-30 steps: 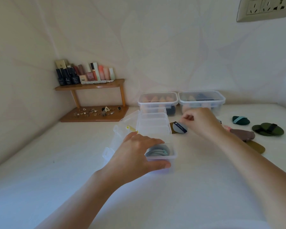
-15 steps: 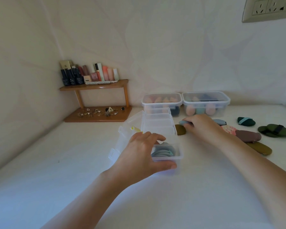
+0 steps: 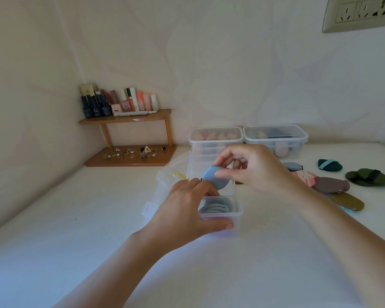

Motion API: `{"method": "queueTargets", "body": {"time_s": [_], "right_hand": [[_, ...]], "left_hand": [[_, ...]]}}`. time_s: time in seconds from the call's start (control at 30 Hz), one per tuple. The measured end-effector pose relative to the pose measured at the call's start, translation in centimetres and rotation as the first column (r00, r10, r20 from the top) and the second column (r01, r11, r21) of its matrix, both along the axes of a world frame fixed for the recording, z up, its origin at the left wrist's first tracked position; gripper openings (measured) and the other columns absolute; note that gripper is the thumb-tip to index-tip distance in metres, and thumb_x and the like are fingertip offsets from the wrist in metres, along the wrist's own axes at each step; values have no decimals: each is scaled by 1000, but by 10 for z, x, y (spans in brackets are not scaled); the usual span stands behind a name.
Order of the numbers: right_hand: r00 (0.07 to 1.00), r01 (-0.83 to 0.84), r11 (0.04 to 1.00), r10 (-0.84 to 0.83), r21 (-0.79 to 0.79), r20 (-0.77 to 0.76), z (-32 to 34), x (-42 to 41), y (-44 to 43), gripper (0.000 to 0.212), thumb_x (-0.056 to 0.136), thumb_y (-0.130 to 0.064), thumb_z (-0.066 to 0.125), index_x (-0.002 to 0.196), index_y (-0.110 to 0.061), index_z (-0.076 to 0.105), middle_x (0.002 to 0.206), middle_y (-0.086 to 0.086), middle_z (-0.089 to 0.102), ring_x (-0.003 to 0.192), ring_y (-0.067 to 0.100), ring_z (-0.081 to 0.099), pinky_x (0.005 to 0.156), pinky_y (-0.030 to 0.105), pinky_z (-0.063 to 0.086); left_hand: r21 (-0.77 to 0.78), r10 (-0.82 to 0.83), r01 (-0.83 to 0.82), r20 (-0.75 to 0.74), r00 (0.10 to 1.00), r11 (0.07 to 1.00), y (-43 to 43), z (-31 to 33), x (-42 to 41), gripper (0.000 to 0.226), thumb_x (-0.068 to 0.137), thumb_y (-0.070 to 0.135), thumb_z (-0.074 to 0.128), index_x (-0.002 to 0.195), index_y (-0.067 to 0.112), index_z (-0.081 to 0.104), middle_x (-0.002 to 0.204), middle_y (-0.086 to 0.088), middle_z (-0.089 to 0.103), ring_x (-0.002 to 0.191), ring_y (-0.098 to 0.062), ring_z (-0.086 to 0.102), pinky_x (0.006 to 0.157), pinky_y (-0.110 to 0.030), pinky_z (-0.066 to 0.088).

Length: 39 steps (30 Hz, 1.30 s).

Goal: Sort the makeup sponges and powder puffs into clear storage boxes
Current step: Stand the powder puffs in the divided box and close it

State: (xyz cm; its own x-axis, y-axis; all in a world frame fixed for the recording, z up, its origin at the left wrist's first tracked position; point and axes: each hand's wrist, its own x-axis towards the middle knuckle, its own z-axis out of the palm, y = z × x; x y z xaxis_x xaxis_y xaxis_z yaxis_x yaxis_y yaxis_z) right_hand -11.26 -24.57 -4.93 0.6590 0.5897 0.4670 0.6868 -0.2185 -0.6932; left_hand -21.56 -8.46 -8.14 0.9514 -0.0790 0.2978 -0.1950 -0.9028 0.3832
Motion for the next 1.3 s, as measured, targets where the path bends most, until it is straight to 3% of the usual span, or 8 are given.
{"method": "queueTargets", "body": {"time_s": [0.1, 0.47, 0.63, 0.73, 0.93, 1.07, 1.2, 1.3], "right_hand": [[997, 63, 997, -60, -53, 57, 1, -1, -2, 16, 78, -19, 77, 79, -29, 65, 72, -14, 65, 51, 1, 47, 53, 10, 35], [976, 127, 945, -66, -301, 205, 5, -14, -2, 11, 79, -28, 77, 88, -21, 76, 75, -18, 68, 60, -17, 52, 57, 4, 38], [939, 170, 937, -60, -306, 339, 5, -13, 0, 12, 78, -31, 76, 86, -22, 78, 81, -10, 68, 66, 0, 54, 57, 10, 37], [937, 172, 917, -39, -360, 348, 4, -13, 0, 9, 79, -30, 74, 86, -25, 77, 76, -15, 62, 63, -12, 50, 63, 3, 36], [930, 150, 895, 16, -419, 367, -4, -6, 2, 14, 88, -31, 63, 88, -26, 77, 86, -10, 63, 85, 4, 47, 70, 19, 38], [977, 58, 922, 27, -383, 213, 4, 0, -5, 17, 91, -27, 62, 86, -22, 78, 91, -7, 59, 89, 3, 44, 76, 12, 34], [972, 236, 959, -235, -155, 23, 9, 33, -35, 17, 89, -26, 63, 85, -18, 77, 86, 0, 67, 79, 15, 59, 71, 27, 42], [765, 640, 740, -638, -207, 85, -10, 72, -67, 22, 90, -20, 57, 87, -6, 72, 88, 13, 70, 84, 31, 61, 66, 33, 40]], "left_hand": [[4, 1, -1, 7, 1000, 1000, 0, 0, 0, 53, 62, 65, 71, 105, 39, 53, 102, 18, 50, 98, -6, 45, 81, -15, 37], [2, -21, 21, 42, 999, 1000, 1, -2, 0, 56, 60, 67, 70, 108, 44, 55, 113, 18, 38, 106, -7, 43, 88, -20, 40], [-10, -21, 22, 37, 999, 1000, 1, -2, 0, 54, 59, 66, 71, 105, 44, 55, 114, 21, 39, 108, -5, 43, 91, -22, 42], [1, -24, 24, 49, 998, 1000, 2, -3, 1, 55, 59, 67, 70, 106, 41, 56, 117, 20, 40, 108, -5, 43, 91, -22, 42], [0, -39, 39, 35, 999, 999, -1, 2, 1, 52, 62, 60, 74, 103, 33, 57, 99, 23, 55, 94, 0, 43, 79, -10, 35], [9, -23, 23, -23, 999, 1000, 0, 1, 1, 55, 64, 62, 70, 107, 37, 48, 103, 25, 52, 99, -5, 39, 78, -12, 36], [21, -46, 47, -70, 997, 999, 0, 2, 0, 63, 67, 66, 65, 120, 49, 36, 111, 27, 48, 108, -4, 37, 91, -22, 35], [80, -65, 69, -57, 996, 994, 0, 2, 1, 66, 69, 69, 61, 129, 48, 42, 119, 26, 51, 110, -3, 39, 98, -24, 32]]}}
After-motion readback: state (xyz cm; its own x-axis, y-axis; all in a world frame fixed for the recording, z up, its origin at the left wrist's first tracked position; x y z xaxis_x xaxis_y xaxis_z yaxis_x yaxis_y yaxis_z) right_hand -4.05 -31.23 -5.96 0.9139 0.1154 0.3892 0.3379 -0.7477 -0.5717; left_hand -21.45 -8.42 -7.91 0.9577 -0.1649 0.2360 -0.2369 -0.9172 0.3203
